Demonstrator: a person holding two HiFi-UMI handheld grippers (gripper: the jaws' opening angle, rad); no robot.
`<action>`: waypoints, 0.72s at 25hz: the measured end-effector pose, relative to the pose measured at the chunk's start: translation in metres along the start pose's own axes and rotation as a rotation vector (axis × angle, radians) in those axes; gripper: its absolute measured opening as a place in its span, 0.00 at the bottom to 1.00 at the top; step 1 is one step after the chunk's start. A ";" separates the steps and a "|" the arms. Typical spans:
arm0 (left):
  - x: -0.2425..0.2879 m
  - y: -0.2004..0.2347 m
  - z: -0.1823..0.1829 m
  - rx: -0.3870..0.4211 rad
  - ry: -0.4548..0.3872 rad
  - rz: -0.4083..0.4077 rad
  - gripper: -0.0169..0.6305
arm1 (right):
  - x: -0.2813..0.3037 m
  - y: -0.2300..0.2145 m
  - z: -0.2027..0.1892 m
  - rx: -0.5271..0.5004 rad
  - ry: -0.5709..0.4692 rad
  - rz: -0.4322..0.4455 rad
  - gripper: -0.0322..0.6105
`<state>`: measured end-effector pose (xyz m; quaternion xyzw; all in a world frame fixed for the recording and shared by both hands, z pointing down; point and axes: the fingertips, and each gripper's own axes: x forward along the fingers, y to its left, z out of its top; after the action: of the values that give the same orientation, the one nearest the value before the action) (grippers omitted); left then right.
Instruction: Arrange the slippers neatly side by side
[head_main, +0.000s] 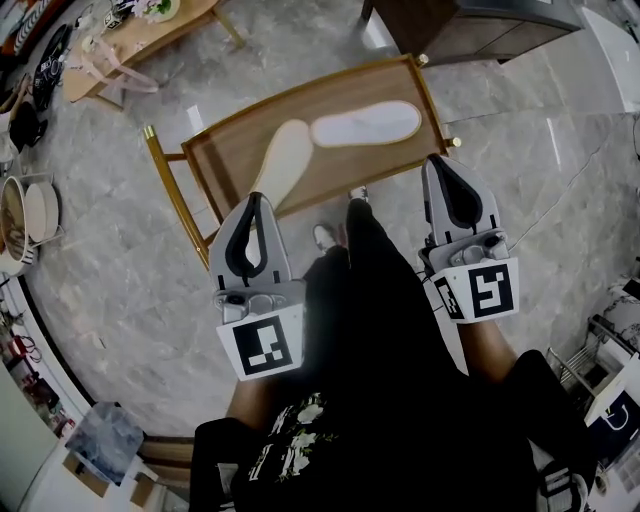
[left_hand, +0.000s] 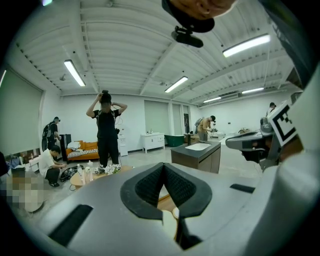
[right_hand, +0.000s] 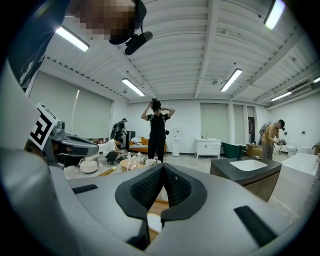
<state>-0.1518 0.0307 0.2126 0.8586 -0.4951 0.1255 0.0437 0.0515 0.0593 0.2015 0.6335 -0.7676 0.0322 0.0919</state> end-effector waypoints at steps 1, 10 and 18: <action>0.003 0.001 -0.001 0.008 0.011 0.005 0.03 | 0.005 -0.003 0.000 0.005 0.000 0.004 0.05; 0.028 0.002 0.028 0.028 -0.018 0.088 0.03 | 0.044 -0.024 0.012 0.024 -0.047 0.089 0.05; 0.037 0.017 0.050 0.073 -0.032 0.182 0.03 | 0.075 -0.040 0.034 0.013 -0.112 0.139 0.05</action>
<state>-0.1405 -0.0187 0.1732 0.8129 -0.5669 0.1332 -0.0071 0.0734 -0.0267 0.1795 0.5800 -0.8135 0.0082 0.0422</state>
